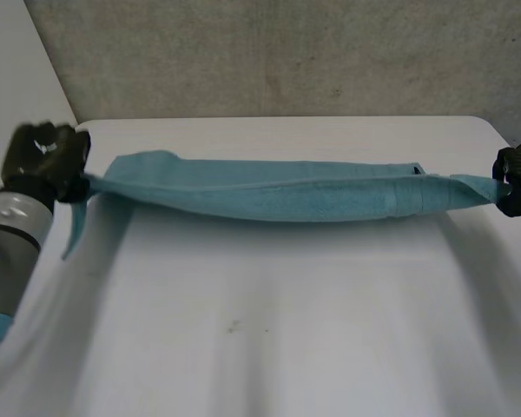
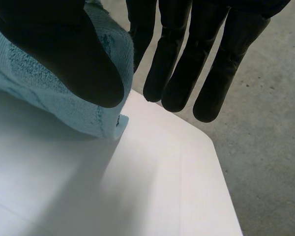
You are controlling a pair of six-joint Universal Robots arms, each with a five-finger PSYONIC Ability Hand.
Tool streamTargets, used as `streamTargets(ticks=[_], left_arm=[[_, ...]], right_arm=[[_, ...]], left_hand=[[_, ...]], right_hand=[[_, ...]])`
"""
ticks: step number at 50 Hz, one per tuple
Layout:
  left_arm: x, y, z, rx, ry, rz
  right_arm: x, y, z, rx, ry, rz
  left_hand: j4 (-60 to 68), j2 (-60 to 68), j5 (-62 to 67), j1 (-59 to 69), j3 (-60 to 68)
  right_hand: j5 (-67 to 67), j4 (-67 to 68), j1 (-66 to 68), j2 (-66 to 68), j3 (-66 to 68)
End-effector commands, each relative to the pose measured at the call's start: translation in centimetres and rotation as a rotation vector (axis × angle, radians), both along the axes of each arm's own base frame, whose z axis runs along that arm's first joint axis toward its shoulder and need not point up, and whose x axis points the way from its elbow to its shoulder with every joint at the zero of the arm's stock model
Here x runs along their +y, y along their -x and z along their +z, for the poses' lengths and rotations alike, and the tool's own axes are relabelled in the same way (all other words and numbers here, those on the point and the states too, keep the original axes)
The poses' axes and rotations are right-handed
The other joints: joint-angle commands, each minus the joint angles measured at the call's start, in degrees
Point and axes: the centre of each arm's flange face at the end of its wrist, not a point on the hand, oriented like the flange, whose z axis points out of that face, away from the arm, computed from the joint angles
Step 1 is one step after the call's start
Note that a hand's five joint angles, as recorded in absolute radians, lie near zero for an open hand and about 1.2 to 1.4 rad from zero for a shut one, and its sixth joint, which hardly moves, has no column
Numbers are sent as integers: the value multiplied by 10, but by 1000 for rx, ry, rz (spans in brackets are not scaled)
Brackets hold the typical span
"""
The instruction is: Fold the laundry
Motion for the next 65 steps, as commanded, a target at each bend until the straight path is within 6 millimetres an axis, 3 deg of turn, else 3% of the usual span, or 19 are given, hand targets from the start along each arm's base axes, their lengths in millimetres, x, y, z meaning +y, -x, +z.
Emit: streamTargets(ticks=[1, 12, 19, 24, 26, 27, 28, 30, 31, 32, 36, 38, 41, 43, 46, 47, 54, 59, 65], left_arm=[[7, -5, 27, -93, 65, -66], [4, -26, -80, -392, -414, -84], [-25, -25, -83, -405, -368, -80], [-68, -20, -49, -401, -187, -44], [-91, -14, -16, -378, -59, -14], [-98, -11, -2, -360, -9, -3], [-110, -8, 32, -310, 103, 28], [-118, -5, 68, -240, 223, 54], [-120, -4, 87, -199, 287, 63], [-120, -6, 123, -107, 405, 79], [-100, -14, 188, 93, 623, 60], [-96, -16, 198, 127, 664, 44], [-94, -16, 188, 125, 629, 37], [-90, -16, 161, 108, 537, 25], [-87, -15, 146, 98, 489, 14], [-82, -15, 118, 87, 400, 4], [-57, -24, 33, 60, 140, 12], [-28, -27, -29, 39, -64, -34], [-10, -27, -76, 14, -223, -72]], right_arm=[[13, -3, 2, 161, -78, 51], [34, -15, -32, 392, -302, 192], [6, -31, -35, 425, -267, 195], [-24, -63, -6, 461, -107, 168], [-30, -67, 4, 458, -66, 153], [-49, -79, 47, 425, 92, 94], [-55, -81, 66, 403, 160, 65], [-63, -85, 103, 341, 300, 19], [-67, -88, 138, 258, 437, -16], [-67, -88, 138, 258, 439, -17], [-60, -85, 200, 29, 698, -44], [-41, -81, 218, -17, 735, -40], [-32, -77, 217, -13, 716, -35], [-22, -80, 190, 10, 625, 8], [-18, -85, 146, 38, 497, 68], [-17, -86, 136, 44, 465, 80], [8, -78, 57, 82, 209, 113], [31, -77, 9, 97, 64, 154], [45, -65, -30, 91, -49, 185]], left_hand=[[116, 113, 167, 135, 117], [116, 113, 167, 135, 117], [116, 113, 167, 135, 117], [116, 113, 167, 135, 117], [116, 113, 167, 135, 117], [116, 113, 167, 135, 117], [116, 113, 167, 135, 117], [116, 113, 167, 135, 117], [116, 113, 167, 135, 117], [116, 113, 167, 135, 117], [116, 113, 167, 135, 117], [116, 113, 167, 135, 117], [116, 113, 167, 135, 117], [116, 113, 167, 135, 117], [116, 113, 167, 135, 117], [116, 113, 167, 135, 117], [116, 113, 167, 135, 117], [116, 113, 167, 135, 117], [116, 113, 167, 135, 117]], right_hand=[[131, 116, 242, 125, 119], [131, 116, 242, 125, 119], [131, 116, 242, 125, 119], [131, 116, 242, 125, 119], [131, 116, 242, 125, 119], [131, 116, 242, 125, 119], [131, 116, 242, 125, 119], [131, 116, 242, 125, 119], [131, 116, 242, 125, 119], [131, 116, 242, 125, 119], [131, 116, 242, 125, 119], [131, 116, 242, 125, 119], [131, 116, 242, 125, 119], [131, 116, 242, 125, 119], [131, 116, 242, 125, 119], [131, 116, 242, 125, 119], [131, 116, 242, 125, 119], [131, 116, 242, 125, 119], [131, 116, 242, 125, 119]])
